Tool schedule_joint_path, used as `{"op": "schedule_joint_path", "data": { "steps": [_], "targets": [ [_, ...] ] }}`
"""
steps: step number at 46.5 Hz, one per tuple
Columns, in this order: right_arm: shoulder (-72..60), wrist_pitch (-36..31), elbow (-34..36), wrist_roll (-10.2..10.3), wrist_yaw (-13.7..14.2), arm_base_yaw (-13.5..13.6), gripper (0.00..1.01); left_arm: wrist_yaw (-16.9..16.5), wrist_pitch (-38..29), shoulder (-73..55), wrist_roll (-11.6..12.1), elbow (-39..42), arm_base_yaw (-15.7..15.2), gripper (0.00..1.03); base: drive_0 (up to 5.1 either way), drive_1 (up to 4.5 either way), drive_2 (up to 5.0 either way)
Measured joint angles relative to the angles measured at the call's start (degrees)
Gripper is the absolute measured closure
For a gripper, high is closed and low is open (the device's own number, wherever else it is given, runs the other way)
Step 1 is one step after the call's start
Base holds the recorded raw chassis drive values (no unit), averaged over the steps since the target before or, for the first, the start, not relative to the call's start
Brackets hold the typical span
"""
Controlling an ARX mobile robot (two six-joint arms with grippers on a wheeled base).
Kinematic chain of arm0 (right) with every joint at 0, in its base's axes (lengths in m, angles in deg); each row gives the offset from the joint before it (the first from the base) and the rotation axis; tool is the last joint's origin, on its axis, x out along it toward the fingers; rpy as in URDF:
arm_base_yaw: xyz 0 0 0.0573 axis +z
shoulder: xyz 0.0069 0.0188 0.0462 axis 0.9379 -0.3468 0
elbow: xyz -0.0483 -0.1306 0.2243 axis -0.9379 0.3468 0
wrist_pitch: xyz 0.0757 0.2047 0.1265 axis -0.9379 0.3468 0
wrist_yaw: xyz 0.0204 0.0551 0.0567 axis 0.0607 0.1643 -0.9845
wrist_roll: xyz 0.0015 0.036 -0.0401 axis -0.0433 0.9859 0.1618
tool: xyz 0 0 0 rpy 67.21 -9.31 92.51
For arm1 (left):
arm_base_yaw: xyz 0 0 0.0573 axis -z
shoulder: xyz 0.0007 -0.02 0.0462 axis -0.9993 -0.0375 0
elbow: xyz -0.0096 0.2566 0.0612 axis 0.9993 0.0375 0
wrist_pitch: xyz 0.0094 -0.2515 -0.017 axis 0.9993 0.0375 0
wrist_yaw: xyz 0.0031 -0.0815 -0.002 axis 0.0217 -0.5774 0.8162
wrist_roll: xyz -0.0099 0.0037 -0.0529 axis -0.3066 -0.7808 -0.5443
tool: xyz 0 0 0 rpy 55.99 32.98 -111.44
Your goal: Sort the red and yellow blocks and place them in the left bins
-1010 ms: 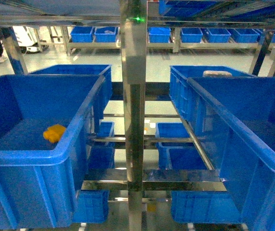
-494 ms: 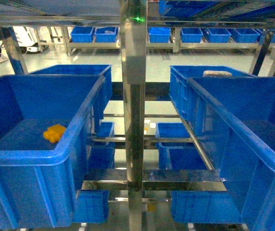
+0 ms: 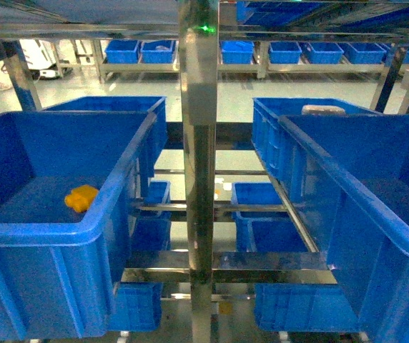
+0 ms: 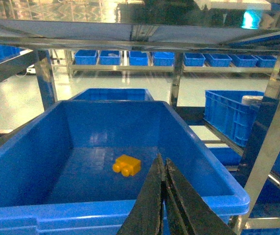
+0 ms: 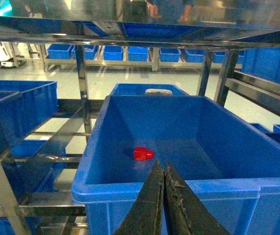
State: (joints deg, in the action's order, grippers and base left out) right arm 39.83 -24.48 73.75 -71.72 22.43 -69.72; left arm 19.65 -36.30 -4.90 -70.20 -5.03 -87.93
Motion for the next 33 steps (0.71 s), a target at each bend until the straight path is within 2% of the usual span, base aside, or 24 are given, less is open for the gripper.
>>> {"op": "schedule_joint_path", "data": {
  "steps": [24,28,30,33],
  "targets": [
    [8.63,8.50,0.00,0.02,0.00,0.00,0.99,0.00,8.66,8.48,0.00,0.00,0.00,1.01,0.0,0.00,0.0],
    [15.47,18.43,-0.02,0.00,-0.09,0.00,0.99,-0.13,17.99,14.47,0.02,-0.04,0.00,1.01,0.0,0.00,0.0],
    [17.33,18.80,-0.02,0.02,0.09,0.00,0.99,0.24,19.61,16.63,0.00,-0.04,0.00,1.01,0.0,0.00,0.0],
    [17.99,17.94,-0.22,0.02,-0.02,0.00,0.99,0.11,17.94,17.68,0.09,-0.33,0.00,1.01,0.0,0.00,0.0]
  ]
}}
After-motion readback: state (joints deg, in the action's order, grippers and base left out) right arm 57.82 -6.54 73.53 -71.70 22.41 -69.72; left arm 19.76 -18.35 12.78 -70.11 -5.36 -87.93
